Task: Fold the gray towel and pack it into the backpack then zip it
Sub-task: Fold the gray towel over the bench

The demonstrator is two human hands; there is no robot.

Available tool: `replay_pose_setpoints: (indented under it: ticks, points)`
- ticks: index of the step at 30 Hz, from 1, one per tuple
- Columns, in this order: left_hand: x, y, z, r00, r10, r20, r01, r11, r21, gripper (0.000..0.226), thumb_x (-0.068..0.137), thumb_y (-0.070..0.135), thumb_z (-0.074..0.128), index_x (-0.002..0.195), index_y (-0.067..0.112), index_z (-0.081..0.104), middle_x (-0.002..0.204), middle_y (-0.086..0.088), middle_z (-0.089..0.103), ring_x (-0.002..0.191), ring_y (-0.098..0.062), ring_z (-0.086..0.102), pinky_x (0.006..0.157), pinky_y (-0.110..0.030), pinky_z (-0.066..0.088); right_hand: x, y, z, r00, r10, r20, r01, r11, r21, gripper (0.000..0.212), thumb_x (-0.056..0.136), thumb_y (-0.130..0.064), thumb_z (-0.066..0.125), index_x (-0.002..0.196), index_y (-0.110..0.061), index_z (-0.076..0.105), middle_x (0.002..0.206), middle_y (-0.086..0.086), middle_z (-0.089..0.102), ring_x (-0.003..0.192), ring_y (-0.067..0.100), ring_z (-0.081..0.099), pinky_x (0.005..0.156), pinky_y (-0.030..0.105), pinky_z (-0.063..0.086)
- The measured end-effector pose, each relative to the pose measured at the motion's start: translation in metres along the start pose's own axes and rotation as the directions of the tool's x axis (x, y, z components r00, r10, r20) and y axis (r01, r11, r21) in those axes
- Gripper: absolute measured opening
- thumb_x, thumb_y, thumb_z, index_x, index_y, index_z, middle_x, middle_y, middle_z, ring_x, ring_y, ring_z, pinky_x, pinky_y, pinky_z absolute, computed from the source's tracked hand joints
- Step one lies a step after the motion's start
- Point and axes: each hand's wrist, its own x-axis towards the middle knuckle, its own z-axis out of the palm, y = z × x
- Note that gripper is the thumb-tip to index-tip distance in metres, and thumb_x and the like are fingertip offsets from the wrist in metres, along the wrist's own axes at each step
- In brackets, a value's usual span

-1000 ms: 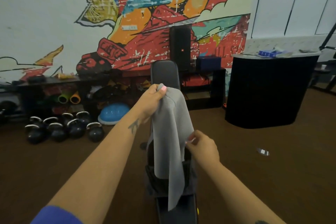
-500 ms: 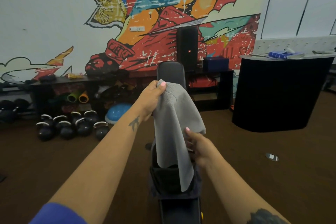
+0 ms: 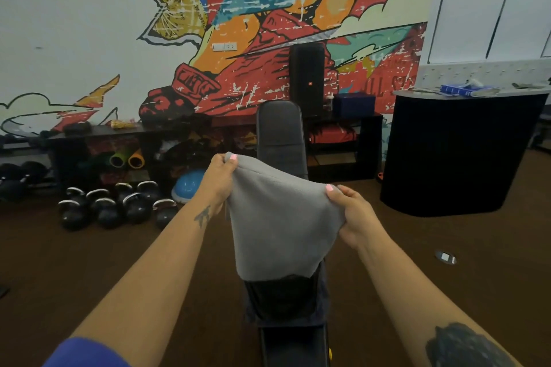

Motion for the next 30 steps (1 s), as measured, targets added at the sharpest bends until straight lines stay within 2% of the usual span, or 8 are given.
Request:
replay_pose_setpoints:
  ticks: [4,7,11,14,17,22,25,30]
  points:
    - [-0.004,-0.009,-0.005,0.998,-0.008,-0.055,0.009,1.0,0.014,0.038,0.095,0.043,0.038,0.118,0.014,0.047,0.121,-0.007,0.056,0.112,-0.025,0.054,0.1,-0.051,0.045,0.004,-0.011,-0.005,0.991,-0.116,0.072,0.122,0.988,-0.091,0.073,0.079,0.007,0.068,0.139,-0.025,0.04,0.104,0.001,0.052,0.087,0.012,0.056,0.074,0.024,0.048]
    - [-0.007,-0.014,-0.009,0.997,-0.001,-0.078,0.001,1.0,0.001,0.03,0.094,0.041,0.045,0.11,0.015,0.05,0.116,-0.008,0.058,0.108,-0.024,0.057,0.096,-0.048,0.048,0.006,-0.018,-0.005,0.981,-0.168,0.098,0.184,0.966,-0.182,0.049,0.081,0.006,0.065,0.122,-0.019,0.059,0.102,0.001,0.063,0.093,0.015,0.062,0.066,0.017,0.049]
    - [-0.01,-0.017,-0.014,0.995,0.0,-0.097,-0.002,1.0,-0.013,0.027,0.09,0.036,0.057,0.106,0.016,0.047,0.113,-0.011,0.059,0.099,-0.021,0.057,0.091,-0.041,0.05,0.011,-0.024,-0.004,0.968,-0.242,0.068,0.251,0.929,-0.271,0.032,0.083,0.001,0.067,0.111,-0.014,0.067,0.102,0.0,0.066,0.092,0.013,0.064,0.062,0.015,0.051]
    - [-0.012,-0.016,-0.019,0.998,-0.005,-0.06,0.004,1.0,-0.013,0.032,0.088,0.032,0.062,0.111,0.019,0.044,0.104,-0.008,0.061,0.102,-0.022,0.058,0.09,-0.039,0.051,0.017,-0.027,-0.006,0.959,-0.281,0.043,0.278,0.899,-0.337,0.026,0.082,-0.001,0.068,0.103,-0.016,0.069,0.105,0.003,0.067,0.092,0.012,0.064,0.068,0.018,0.05]
    - [-0.017,-0.012,-0.022,0.997,0.041,0.07,-0.043,0.999,0.02,0.015,0.088,0.022,0.063,0.102,0.024,0.056,0.094,0.0,0.061,0.098,-0.018,0.057,0.077,-0.027,0.049,0.021,-0.03,-0.008,0.946,-0.325,0.009,0.298,0.857,-0.421,0.02,0.082,-0.005,0.07,0.094,-0.021,0.07,0.106,0.002,0.067,0.099,0.016,0.062,0.077,0.022,0.048]
    - [-0.022,-0.009,-0.024,0.991,0.087,0.1,-0.102,0.983,0.153,0.02,0.082,0.018,0.07,0.101,0.024,0.068,0.112,0.0,0.066,0.112,-0.018,0.058,0.102,-0.037,0.046,0.023,-0.033,-0.01,0.921,-0.39,-0.017,0.327,0.795,-0.511,0.019,0.083,-0.01,0.07,0.101,-0.018,0.07,0.099,-0.004,0.065,0.101,0.013,0.056,0.081,0.02,0.044]
    - [-0.025,-0.004,-0.022,0.994,0.104,0.042,-0.111,0.961,0.254,0.025,0.081,0.022,0.071,0.106,0.019,0.071,0.113,-0.003,0.068,0.111,-0.017,0.058,0.101,-0.038,0.047,0.024,-0.034,-0.01,0.902,-0.43,-0.021,0.328,0.718,-0.614,0.017,0.083,-0.014,0.071,0.1,-0.018,0.071,0.099,-0.004,0.064,0.102,0.012,0.052,0.087,0.024,0.042]
    - [-0.027,0.004,-0.02,0.989,0.147,-0.011,-0.136,0.94,0.312,0.02,0.081,0.023,0.071,0.1,0.015,0.074,0.106,-0.003,0.071,0.106,-0.017,0.06,0.094,-0.032,0.049,0.019,-0.037,-0.008,0.85,-0.527,0.007,0.344,0.546,-0.764,0.011,0.084,-0.017,0.07,0.094,-0.015,0.072,0.093,-0.004,0.062,0.095,0.009,0.05,0.078,0.022,0.04]
